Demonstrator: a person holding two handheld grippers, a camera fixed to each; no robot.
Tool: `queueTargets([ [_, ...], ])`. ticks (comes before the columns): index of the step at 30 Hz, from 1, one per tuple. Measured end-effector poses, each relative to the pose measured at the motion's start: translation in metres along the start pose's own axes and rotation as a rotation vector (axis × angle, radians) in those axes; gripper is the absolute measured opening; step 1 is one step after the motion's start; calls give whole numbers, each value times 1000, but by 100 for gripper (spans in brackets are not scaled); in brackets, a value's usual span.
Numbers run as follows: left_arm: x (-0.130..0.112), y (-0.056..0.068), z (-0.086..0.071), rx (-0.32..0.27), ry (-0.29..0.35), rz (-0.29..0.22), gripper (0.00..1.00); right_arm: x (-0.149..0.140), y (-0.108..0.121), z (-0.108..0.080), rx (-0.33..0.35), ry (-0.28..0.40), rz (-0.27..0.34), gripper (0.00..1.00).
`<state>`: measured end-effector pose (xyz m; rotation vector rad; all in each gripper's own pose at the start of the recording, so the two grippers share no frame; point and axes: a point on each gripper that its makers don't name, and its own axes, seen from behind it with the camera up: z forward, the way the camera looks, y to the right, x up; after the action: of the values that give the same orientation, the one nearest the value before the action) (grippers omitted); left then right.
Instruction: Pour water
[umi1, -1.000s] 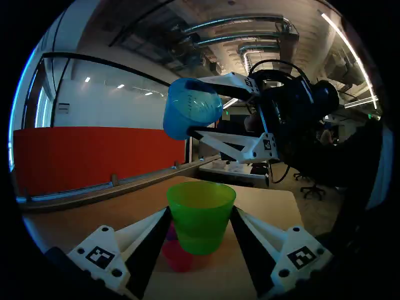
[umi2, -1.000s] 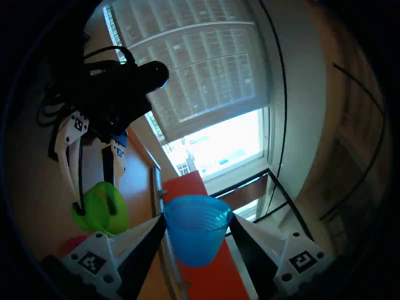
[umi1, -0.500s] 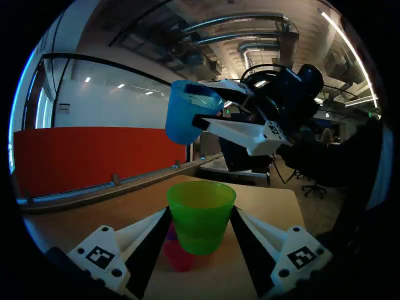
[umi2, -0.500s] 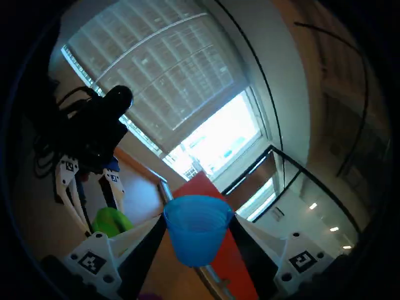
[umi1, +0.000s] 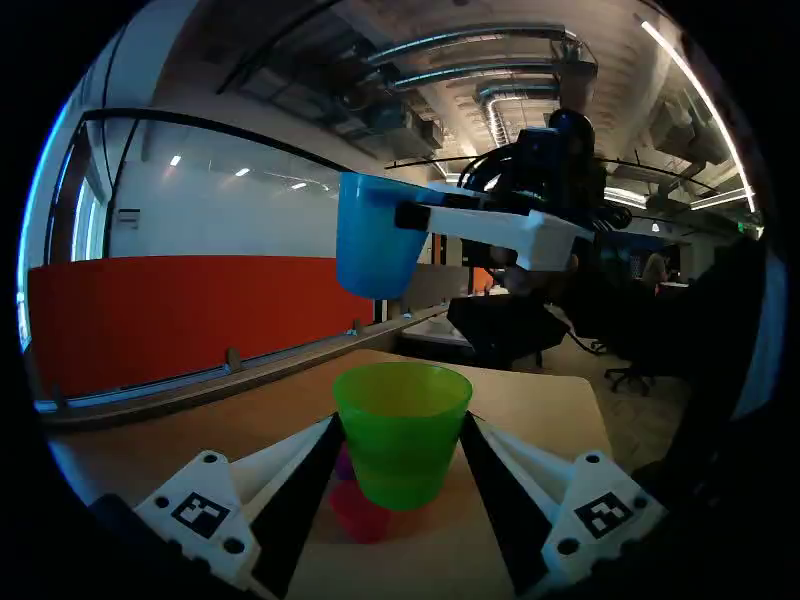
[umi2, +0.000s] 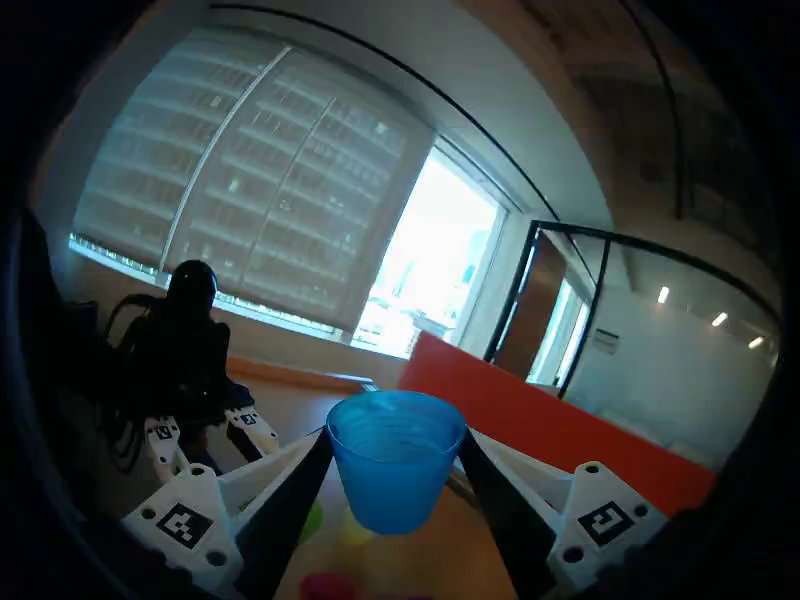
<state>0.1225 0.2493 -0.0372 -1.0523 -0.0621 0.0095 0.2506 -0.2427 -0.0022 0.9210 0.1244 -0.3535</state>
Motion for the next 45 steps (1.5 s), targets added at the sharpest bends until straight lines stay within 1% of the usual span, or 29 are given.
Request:
queueTargets([
  [3,0,-1,0,3,-1,3,83,1,-1,-1,11,-1,66,92],
  [9,0,-2,0,6,-2,4,83,-2,-4,-1,26,-15,159,91],
  [14,0,-2,0,7,-6,5,83,-3,-7,0,46,-28,249,91],
  [17,-1,-1,0,5,-9,4,83,-1,-5,0,49,-25,280,91],
  [23,-4,-3,0,7,-21,6,83,0,-2,-2,43,-24,274,91],
  [32,-7,-9,-3,20,-42,14,83,-8,-2,-6,53,-41,284,91],
  [45,-25,-23,-8,55,-130,24,83,-34,-8,-15,76,-87,291,91],
])
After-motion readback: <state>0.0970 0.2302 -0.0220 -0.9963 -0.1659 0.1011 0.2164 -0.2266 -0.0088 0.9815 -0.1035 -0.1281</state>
